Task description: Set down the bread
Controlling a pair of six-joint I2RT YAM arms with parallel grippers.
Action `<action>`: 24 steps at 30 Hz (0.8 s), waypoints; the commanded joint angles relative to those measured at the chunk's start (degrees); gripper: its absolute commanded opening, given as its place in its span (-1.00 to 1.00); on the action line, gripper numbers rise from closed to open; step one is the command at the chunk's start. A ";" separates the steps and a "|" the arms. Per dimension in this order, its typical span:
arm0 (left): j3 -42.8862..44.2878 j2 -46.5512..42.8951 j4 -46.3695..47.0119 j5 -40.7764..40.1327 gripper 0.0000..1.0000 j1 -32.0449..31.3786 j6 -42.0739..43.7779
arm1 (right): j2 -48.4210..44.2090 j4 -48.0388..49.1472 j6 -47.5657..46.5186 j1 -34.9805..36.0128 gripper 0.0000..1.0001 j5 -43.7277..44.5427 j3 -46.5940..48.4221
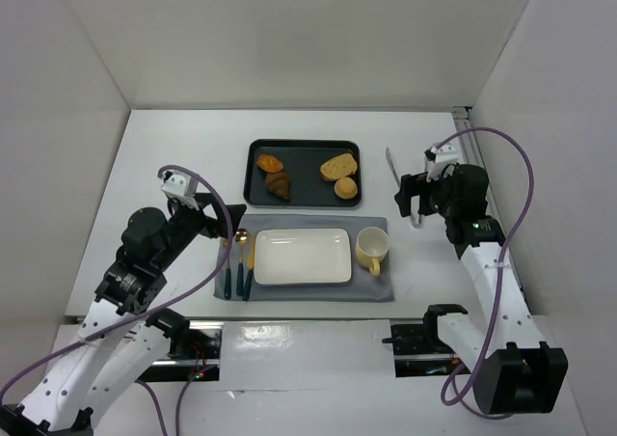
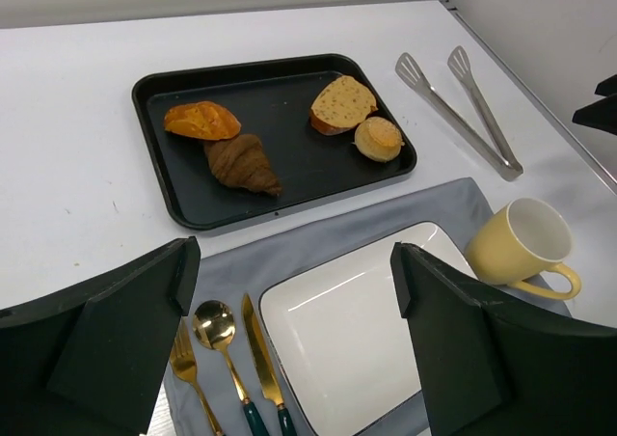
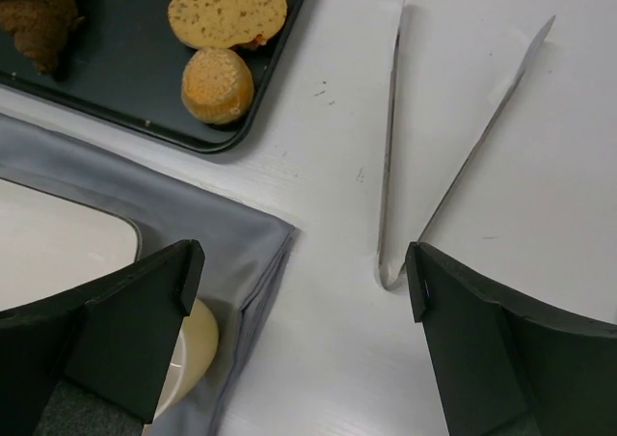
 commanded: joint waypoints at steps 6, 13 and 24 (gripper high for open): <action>-0.09 -0.43 1.65 1.34 1.00 -0.11 2.18 | -1.23 6.36 -13.36 0.07 1.00 11.02 2.65; 0.61 1.58 2.35 0.20 1.00 -0.11 1.04 | 11.75 4.79 -13.62 0.07 1.00 5.00 12.41; 20.04 25.56 -9.41 -16.60 1.00 -0.64 -5.01 | 31.91 2.85 -8.80 0.07 0.76 1.09 22.62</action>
